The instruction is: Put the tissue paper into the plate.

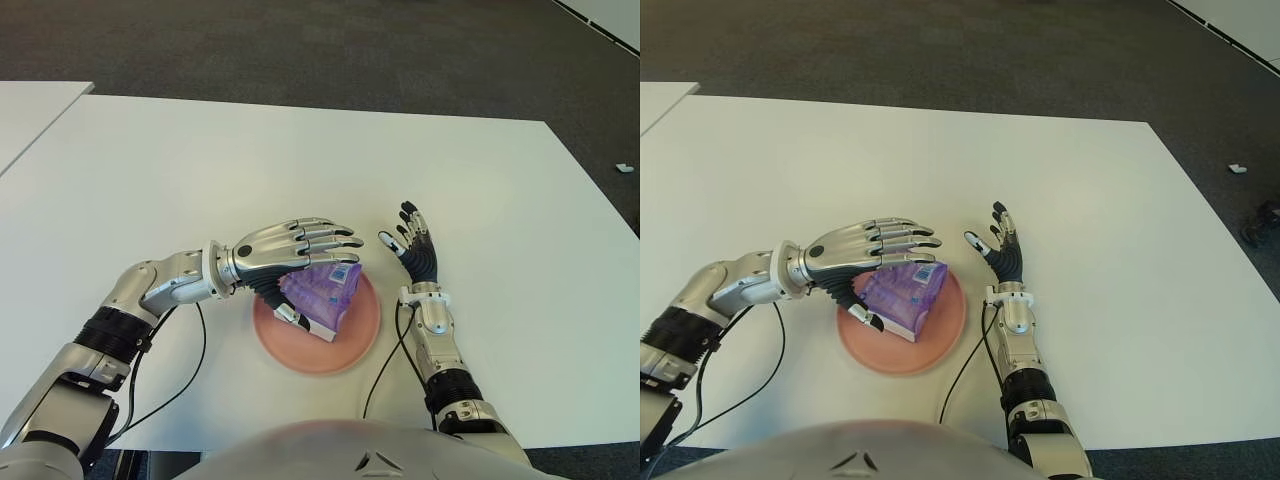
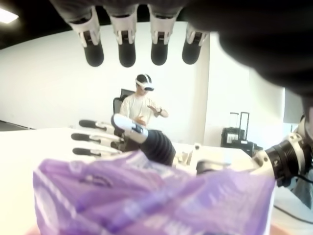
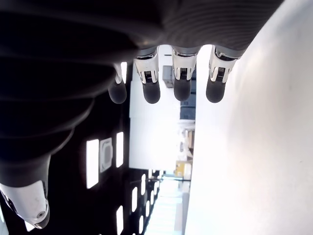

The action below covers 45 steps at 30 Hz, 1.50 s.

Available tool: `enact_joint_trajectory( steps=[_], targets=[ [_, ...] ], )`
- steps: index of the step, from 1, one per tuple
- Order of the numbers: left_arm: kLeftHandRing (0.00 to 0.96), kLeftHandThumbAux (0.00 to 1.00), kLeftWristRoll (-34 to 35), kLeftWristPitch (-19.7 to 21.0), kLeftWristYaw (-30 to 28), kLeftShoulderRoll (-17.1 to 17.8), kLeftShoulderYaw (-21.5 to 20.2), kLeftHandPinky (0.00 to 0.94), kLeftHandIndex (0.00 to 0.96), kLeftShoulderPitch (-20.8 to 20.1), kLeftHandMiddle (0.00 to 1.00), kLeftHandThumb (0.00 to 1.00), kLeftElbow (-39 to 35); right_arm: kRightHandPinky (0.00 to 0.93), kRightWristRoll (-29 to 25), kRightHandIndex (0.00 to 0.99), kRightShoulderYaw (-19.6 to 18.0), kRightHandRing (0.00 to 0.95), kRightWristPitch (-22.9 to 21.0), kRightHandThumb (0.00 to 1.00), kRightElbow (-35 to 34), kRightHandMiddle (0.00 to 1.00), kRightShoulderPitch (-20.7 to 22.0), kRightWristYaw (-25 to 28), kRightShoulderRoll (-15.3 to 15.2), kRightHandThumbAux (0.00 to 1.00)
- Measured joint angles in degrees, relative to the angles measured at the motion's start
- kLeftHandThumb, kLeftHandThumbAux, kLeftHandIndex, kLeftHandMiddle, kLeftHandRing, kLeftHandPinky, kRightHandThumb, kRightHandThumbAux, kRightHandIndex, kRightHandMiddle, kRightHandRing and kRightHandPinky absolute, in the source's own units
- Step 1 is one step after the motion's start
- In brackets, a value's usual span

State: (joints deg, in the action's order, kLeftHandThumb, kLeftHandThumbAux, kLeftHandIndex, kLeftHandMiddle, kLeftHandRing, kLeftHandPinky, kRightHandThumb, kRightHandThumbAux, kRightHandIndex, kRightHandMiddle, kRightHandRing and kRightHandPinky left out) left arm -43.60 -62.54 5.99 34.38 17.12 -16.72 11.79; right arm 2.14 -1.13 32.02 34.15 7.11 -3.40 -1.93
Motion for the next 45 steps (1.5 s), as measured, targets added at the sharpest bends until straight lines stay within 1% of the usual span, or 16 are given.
enact_joint_trajectory(
  steps=[6,11,13,17,21,23,25,29,32,34,39,43,45],
  targets=[
    [0.000,0.349,3.8,0.2,-0.6,0.3,-0.9,0.000,0.000,-0.1,0.000,0.061,0.1,0.000,-0.2,0.000,-0.1,0.000,0.1,0.001,0.2,0.000,0.0,0.3,0.0,0.609],
    [0.000,0.345,12.2,0.6,-3.7,1.8,-1.7,0.000,0.000,-1.3,0.000,0.101,1.6,0.000,-0.5,0.000,-0.2,0.000,0.3,0.001,0.6,0.000,0.3,0.6,0.1,0.611],
    [0.000,0.348,16.6,1.6,-5.4,2.5,-2.3,0.000,0.000,-2.1,0.000,0.122,1.8,0.000,-0.6,0.000,-0.2,0.000,0.4,0.000,0.9,0.000,0.6,0.8,0.1,0.612],
    [0.000,0.365,26.4,4.7,-8.7,3.1,-3.0,0.000,0.000,-3.2,0.000,0.148,1.5,0.000,-0.8,0.000,-0.2,0.000,0.9,0.000,1.0,0.000,0.9,1.1,0.1,0.608],
    [0.000,0.388,37.0,8.9,-12.7,3.1,-3.3,0.000,0.000,-3.3,0.000,0.138,0.4,0.000,-0.8,0.000,-0.2,0.000,1.2,0.000,1.2,0.000,1.2,1.2,0.2,0.601],
    [0.000,0.392,41.9,10.2,-15.3,2.6,-4.1,0.000,0.000,-3.6,0.000,0.129,2.6,0.000,-0.8,0.000,-0.2,0.000,1.1,0.000,1.5,0.000,1.3,1.2,0.2,0.599],
    [0.000,0.373,44.9,11.4,-16.6,1.5,-5.7,0.000,0.000,-4.4,0.000,0.094,6.6,0.000,-0.8,0.000,-0.2,0.000,1.1,0.000,1.7,0.000,1.5,1.2,0.2,0.598],
    [0.000,0.357,47.5,14.5,-15.2,-2.5,-9.8,0.000,0.000,-5.7,0.000,0.040,15.5,0.000,-0.7,0.000,-0.2,0.000,1.1,0.000,1.9,0.000,1.6,0.9,0.2,0.598],
    [0.000,0.379,47.8,15.5,-13.3,-6.0,-12.4,0.000,0.000,-5.4,0.000,0.013,21.5,0.000,-0.5,0.000,-0.1,0.000,0.8,0.000,2.1,0.000,1.6,0.6,0.2,0.594],
    [0.000,0.390,47.4,16.5,-11.8,-8.1,-13.5,0.000,0.000,-4.4,0.000,0.006,23.9,0.000,-0.4,0.000,0.0,0.000,0.8,0.000,2.1,0.000,1.6,0.4,0.2,0.592],
    [0.000,0.398,44.7,19.4,-8.7,-12.0,-14.6,0.000,0.000,-1.1,0.000,0.000,25.5,0.000,-0.1,0.000,0.0,0.000,0.7,0.000,2.1,0.000,1.6,0.0,0.1,0.586],
    [0.000,0.424,42.6,20.7,-4.8,-15.4,-15.9,0.000,0.000,0.8,0.000,0.000,25.7,0.000,0.0,0.000,0.1,0.000,0.5,0.000,2.1,0.000,1.6,-0.2,0.1,0.583],
    [0.000,0.435,42.3,21.1,-3.8,-17.1,-16.2,0.000,0.000,1.2,0.000,0.000,26.8,0.000,0.1,0.000,0.1,0.000,0.5,0.000,2.1,0.000,1.6,-0.3,0.0,0.584]
  ],
)
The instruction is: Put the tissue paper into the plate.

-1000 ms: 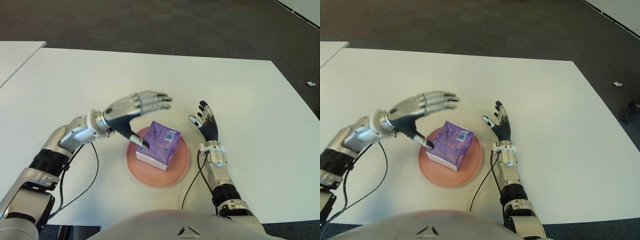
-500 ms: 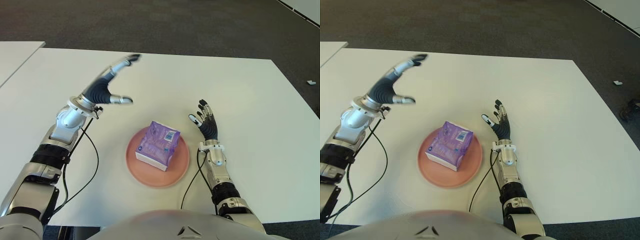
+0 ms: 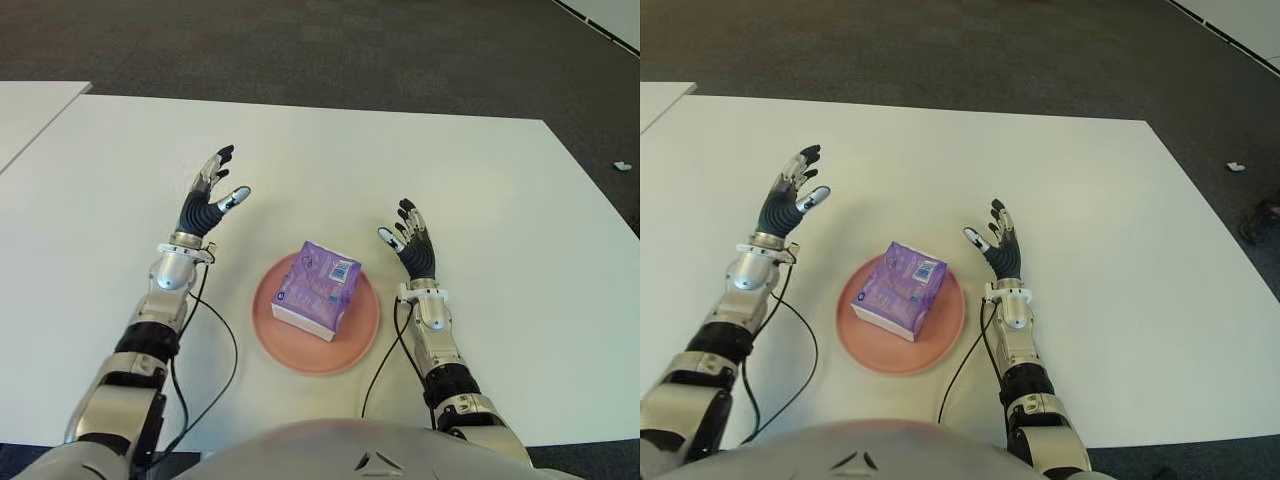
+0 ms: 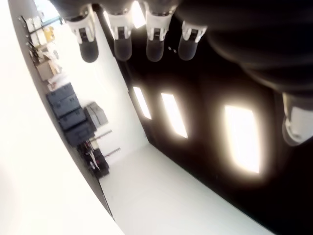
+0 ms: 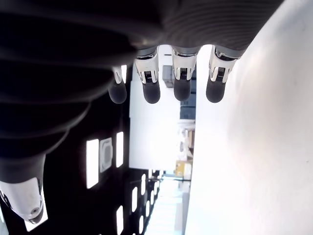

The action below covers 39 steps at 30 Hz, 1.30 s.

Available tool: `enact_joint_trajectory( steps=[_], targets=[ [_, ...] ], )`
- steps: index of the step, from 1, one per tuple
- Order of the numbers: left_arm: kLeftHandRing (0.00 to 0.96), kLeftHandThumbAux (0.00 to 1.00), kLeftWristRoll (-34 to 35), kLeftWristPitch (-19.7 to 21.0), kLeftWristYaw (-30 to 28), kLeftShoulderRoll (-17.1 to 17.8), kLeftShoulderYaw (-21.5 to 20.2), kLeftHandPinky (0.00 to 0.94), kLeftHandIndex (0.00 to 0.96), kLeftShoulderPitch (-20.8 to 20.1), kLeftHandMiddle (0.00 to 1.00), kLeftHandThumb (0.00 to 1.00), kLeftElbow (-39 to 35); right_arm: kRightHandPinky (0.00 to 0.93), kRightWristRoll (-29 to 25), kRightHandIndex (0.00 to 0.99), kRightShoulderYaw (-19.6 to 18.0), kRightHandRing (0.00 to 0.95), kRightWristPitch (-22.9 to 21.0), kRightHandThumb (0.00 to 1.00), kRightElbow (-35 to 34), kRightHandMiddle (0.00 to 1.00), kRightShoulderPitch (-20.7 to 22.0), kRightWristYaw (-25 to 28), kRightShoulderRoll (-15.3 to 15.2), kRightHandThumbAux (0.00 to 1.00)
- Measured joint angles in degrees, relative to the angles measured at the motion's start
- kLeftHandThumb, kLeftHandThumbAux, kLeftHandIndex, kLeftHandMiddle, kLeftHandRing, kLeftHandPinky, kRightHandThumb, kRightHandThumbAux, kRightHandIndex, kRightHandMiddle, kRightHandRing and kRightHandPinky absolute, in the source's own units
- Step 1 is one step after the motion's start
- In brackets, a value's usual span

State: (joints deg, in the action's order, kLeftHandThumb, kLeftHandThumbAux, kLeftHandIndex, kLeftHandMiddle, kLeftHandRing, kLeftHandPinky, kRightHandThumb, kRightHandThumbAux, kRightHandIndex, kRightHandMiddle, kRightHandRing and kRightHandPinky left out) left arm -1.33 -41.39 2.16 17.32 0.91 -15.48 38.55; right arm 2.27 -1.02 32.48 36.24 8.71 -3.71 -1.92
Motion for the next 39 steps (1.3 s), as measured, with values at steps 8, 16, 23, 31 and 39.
enact_joint_trajectory(
  steps=[8,16,23,31,39],
  targets=[
    [0.000,0.506,-0.3,0.3,0.3,-3.5,-0.8,0.000,0.000,0.9,0.000,0.000,4.9,0.000,0.0,0.000,0.0,0.000,0.0,0.000,0.0,0.000,0.0,0.0,0.0,0.592],
    [0.000,0.515,-3.1,0.0,1.8,-7.0,0.1,0.000,0.000,4.0,0.000,0.000,4.1,0.000,0.0,0.000,0.0,0.000,0.0,0.000,0.0,0.000,0.0,0.0,0.0,0.586],
    [0.000,0.507,-4.3,0.0,1.6,-8.4,0.8,0.000,0.000,7.0,0.000,0.000,1.4,0.000,0.1,0.000,0.0,0.000,-0.1,0.000,0.0,0.000,-0.1,-0.1,0.1,0.577],
    [0.000,0.537,-4.3,-0.8,1.5,-8.6,0.1,0.000,0.000,4.9,0.000,0.000,6.3,0.000,0.5,0.000,0.2,0.000,-0.2,0.000,-0.1,0.000,-0.4,-0.3,0.2,0.581],
    [0.000,0.573,-4.9,-2.3,4.1,-8.4,-0.1,0.000,0.000,3.3,0.000,0.000,9.3,0.000,0.5,0.000,0.2,0.000,-0.3,0.000,-0.3,0.000,-0.7,-0.3,0.3,0.582]
  ],
)
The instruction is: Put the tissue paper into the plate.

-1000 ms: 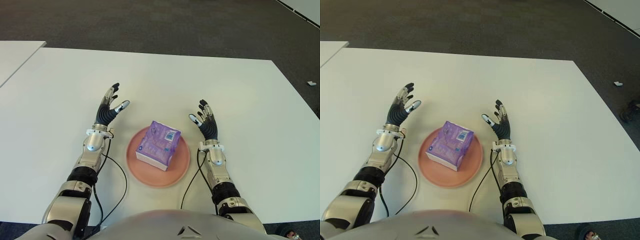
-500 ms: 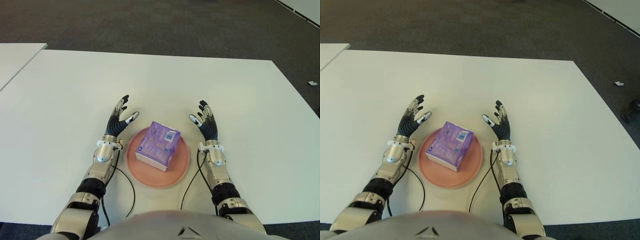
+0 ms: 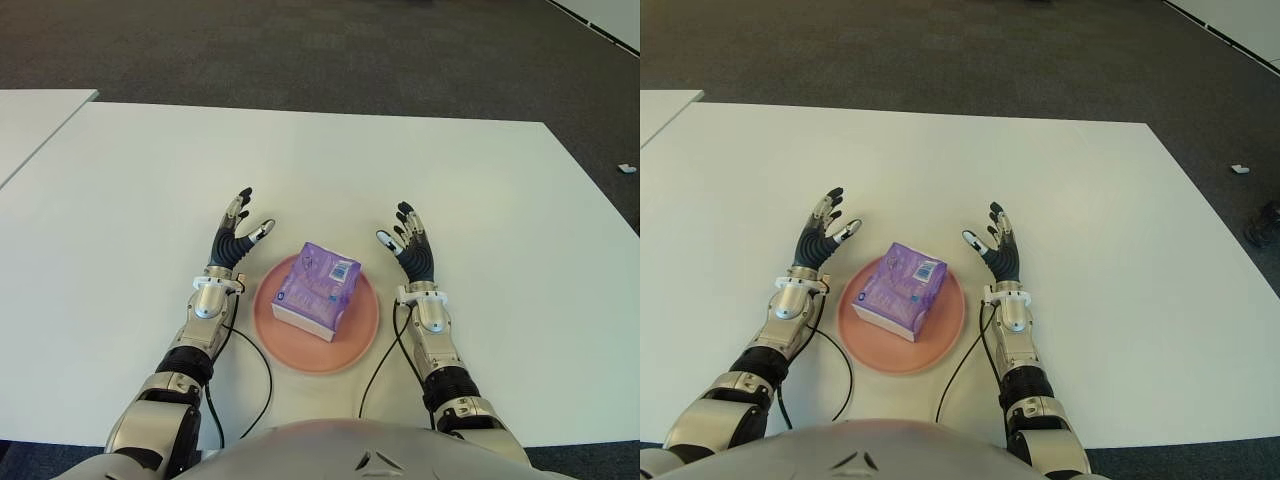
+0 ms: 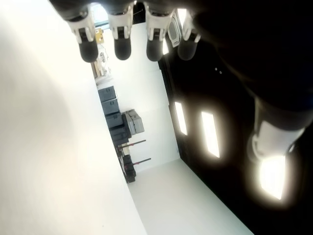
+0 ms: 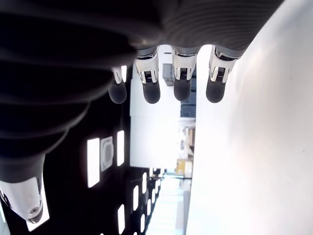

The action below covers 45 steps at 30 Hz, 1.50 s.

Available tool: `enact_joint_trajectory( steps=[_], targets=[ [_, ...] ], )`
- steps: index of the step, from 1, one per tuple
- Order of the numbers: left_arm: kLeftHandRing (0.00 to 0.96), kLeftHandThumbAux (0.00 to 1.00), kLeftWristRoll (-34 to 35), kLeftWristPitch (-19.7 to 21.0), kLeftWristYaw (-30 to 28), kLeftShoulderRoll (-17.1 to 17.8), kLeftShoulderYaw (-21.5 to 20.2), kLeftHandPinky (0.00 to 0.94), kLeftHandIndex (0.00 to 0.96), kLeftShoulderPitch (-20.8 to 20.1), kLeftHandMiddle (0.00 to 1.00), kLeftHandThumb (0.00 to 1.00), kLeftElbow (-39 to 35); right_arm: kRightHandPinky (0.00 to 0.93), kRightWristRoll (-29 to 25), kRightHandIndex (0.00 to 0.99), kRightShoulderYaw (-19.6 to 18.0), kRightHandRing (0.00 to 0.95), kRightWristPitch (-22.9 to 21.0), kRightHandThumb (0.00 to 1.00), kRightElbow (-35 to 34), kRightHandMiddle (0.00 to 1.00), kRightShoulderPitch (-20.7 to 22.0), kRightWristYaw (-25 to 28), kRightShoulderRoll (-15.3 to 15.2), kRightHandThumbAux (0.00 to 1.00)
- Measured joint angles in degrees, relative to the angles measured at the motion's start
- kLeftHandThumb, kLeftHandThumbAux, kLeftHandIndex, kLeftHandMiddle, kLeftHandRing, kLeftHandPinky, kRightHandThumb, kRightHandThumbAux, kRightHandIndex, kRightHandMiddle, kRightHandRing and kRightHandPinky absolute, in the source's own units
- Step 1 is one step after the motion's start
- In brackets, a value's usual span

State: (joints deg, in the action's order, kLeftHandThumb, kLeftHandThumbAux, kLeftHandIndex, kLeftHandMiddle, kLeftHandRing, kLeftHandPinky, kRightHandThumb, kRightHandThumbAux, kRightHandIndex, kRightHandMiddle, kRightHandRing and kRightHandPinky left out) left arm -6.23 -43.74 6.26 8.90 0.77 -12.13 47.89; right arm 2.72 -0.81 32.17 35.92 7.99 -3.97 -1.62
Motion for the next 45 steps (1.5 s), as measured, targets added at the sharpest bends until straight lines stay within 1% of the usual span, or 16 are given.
enact_joint_trajectory(
  steps=[4,8,12,18,23,29,36,41,45],
  targets=[
    [0.000,0.557,0.0,-1.0,0.0,0.2,-0.1,0.000,0.000,0.0,0.000,0.000,0.0,0.000,0.0,0.000,0.0,0.000,0.0,0.000,-0.1,0.000,-0.1,0.0,0.0,0.586],
    [0.000,0.519,0.1,-1.2,0.0,0.2,-0.3,0.000,0.000,0.5,0.000,0.000,-1.1,0.000,0.0,0.000,0.0,0.000,-0.1,0.000,-0.4,0.000,-0.2,0.0,0.1,0.596],
    [0.000,0.478,0.2,-1.1,0.0,0.3,-0.6,0.000,0.000,1.6,0.000,0.000,-2.9,0.000,0.0,0.000,0.1,0.000,-0.1,0.000,-0.6,0.000,-0.2,0.0,0.4,0.600],
    [0.000,0.462,0.6,0.0,0.2,-0.1,-1.3,0.000,0.000,3.3,0.000,0.000,-5.7,0.000,0.0,0.000,0.1,0.000,-0.1,0.000,-0.6,0.000,-0.3,0.0,0.4,0.595],
    [0.000,0.468,0.8,2.7,0.2,-0.7,-2.1,0.000,0.000,6.0,0.000,0.000,-9.8,0.000,0.3,0.000,0.2,0.000,-0.1,0.000,-0.7,0.000,-0.3,-0.8,0.4,0.603],
    [0.000,0.494,1.4,5.8,0.5,-1.7,-2.7,0.000,0.000,9.0,0.000,0.000,-14.1,0.000,1.5,0.000,0.2,0.000,0.1,0.000,-0.8,0.000,-0.4,-3.3,0.4,0.659],
    [0.000,0.525,1.8,10.7,1.8,-3.3,-3.9,0.000,0.000,10.9,0.000,0.000,-18.2,0.000,2.2,0.000,0.1,0.000,-0.1,0.004,-1.3,0.000,-0.6,-6.4,0.5,0.702],
    [0.000,0.534,1.8,12.7,2.4,-3.9,-4.4,0.000,0.000,11.8,0.000,0.000,-19.6,0.000,2.7,0.000,0.1,0.000,-0.5,0.007,-1.9,0.000,-0.9,-8.0,0.5,0.713],
    [0.000,0.538,1.7,13.0,2.4,-4.1,-4.4,0.000,0.000,12.4,0.000,0.000,-20.5,0.000,2.8,0.000,0.2,0.000,-0.6,0.009,-2.3,0.000,-1.1,-8.7,0.5,0.720]
  ],
)
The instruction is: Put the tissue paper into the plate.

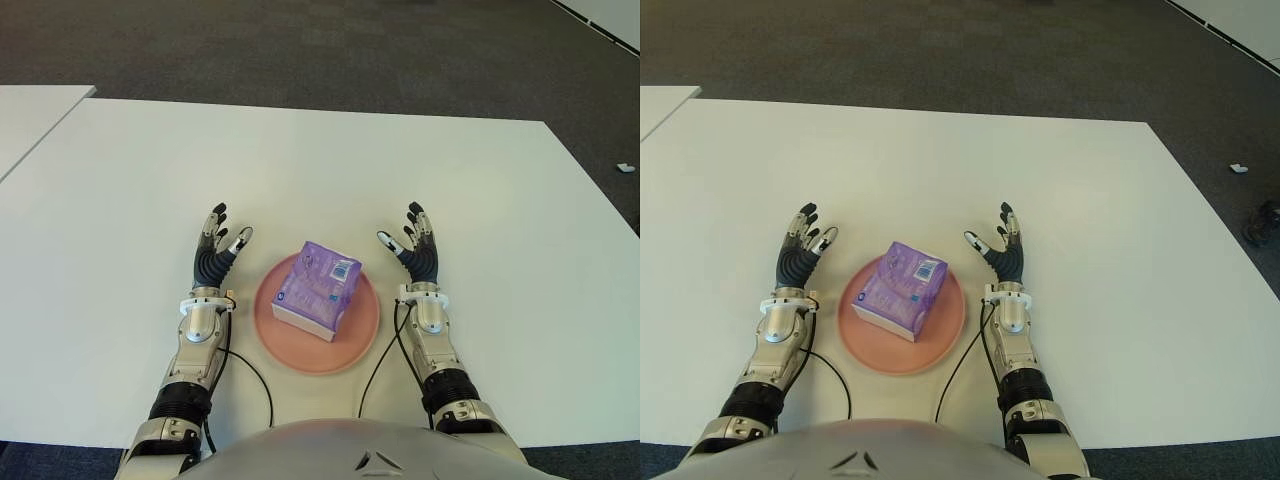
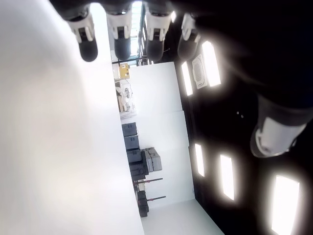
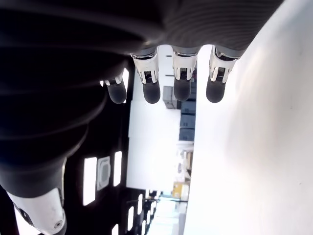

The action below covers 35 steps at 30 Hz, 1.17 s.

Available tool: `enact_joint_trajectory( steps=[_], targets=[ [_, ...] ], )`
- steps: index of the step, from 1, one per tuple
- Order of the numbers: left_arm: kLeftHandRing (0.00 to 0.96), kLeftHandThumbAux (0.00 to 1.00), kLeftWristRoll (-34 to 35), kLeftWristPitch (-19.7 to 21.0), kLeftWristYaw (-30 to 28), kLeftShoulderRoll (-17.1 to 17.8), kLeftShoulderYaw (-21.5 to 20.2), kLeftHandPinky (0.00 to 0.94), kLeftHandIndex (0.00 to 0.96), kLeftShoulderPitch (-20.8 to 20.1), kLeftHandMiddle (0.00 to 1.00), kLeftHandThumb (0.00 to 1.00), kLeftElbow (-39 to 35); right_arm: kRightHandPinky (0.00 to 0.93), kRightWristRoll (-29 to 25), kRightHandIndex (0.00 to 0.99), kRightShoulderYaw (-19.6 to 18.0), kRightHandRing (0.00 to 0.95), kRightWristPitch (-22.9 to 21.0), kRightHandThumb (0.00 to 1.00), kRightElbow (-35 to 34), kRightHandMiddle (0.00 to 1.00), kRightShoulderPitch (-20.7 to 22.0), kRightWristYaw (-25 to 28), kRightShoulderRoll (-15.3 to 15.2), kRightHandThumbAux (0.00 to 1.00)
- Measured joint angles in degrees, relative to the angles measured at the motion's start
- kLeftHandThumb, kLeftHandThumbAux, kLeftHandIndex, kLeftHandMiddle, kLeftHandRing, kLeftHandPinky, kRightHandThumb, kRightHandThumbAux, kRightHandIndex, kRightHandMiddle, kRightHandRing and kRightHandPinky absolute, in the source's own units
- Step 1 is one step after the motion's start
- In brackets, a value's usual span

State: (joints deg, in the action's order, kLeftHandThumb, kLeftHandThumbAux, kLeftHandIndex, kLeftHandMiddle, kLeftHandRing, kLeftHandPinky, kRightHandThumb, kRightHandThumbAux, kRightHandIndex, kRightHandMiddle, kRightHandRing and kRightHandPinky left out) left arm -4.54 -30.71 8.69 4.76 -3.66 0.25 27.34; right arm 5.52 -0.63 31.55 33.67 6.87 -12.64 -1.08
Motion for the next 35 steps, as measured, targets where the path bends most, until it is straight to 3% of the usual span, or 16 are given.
enact_joint_trajectory(
  steps=[7,19,35],
  targets=[
    [0.000,0.550,0.0,1.5,0.2,-0.3,-0.1,0.000,0.000,0.7,0.000,0.000,-1.3,0.000,0.0,0.000,0.4,0.000,-0.1,0.005,-0.6,0.000,-0.4,-0.4,0.1,0.737],
    [0.000,0.577,2.0,13.2,0.2,-2.1,-0.7,0.000,0.000,2.3,0.000,0.003,-8.0,0.000,-0.2,0.000,0.8,0.000,-0.1,0.000,-1.7,0.000,-1.2,0.6,0.2,0.720],
    [0.000,0.578,2.5,22.7,0.1,-2.9,-0.8,0.000,0.000,3.7,0.000,0.030,-15.4,0.000,-0.2,0.000,1.1,0.000,-0.1,0.000,-3.0,0.000,-2.3,0.8,0.7,0.707]
  ],
)
